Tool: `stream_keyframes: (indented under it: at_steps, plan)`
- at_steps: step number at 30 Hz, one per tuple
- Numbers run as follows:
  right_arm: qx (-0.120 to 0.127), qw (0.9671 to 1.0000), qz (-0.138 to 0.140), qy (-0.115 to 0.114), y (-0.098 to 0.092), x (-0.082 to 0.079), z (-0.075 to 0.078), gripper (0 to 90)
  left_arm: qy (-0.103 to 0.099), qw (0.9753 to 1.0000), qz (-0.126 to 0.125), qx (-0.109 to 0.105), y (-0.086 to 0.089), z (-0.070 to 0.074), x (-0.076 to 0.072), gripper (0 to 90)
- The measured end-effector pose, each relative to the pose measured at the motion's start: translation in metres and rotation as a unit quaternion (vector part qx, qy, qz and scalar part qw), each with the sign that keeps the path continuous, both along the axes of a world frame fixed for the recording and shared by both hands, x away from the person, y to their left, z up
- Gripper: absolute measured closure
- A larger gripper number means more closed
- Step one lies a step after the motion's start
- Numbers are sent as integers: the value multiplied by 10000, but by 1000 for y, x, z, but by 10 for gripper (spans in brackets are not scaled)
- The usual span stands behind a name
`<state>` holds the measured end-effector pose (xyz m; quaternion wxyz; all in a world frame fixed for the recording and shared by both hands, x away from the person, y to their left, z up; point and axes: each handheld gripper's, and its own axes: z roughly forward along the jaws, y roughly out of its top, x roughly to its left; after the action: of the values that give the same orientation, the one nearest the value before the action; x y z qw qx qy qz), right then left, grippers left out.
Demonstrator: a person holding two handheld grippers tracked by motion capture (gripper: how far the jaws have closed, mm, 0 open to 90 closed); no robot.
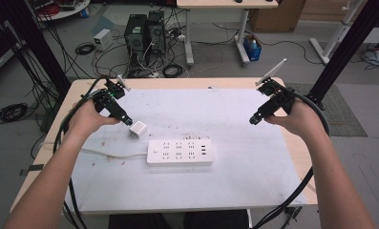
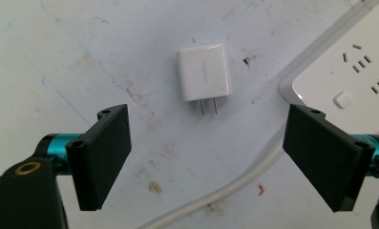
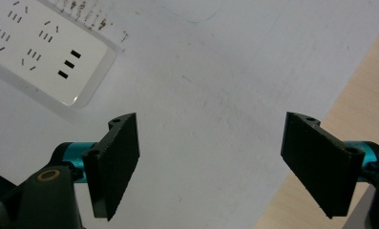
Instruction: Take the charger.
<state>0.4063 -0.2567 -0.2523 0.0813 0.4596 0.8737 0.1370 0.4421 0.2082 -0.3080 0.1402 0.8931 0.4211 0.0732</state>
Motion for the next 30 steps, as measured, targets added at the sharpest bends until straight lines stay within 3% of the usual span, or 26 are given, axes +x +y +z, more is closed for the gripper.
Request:
stream_keyframes:
  at_steps: [5,8,16,22,30]
  plan:
    - [11,10000,-24,36,-3,0,-3,203,257,9994,238,-73,-8,-26,14,166]
    - [28,10000,-66,57,-5,0,-5,203,401,9988,275,-8,-14,-40,20,167]
    - [32,10000,-59,70,-6,0,-10,203,558,9977,350,175,-25,-69,31,167]
    - [54,9999,-82,87,-8,-1,-12,203,609,9968,357,386,-31,-83,35,168]
    - [54,9999,-101,100,-10,-1,-16,204,669,9961,358,447,-33,-91,37,199]
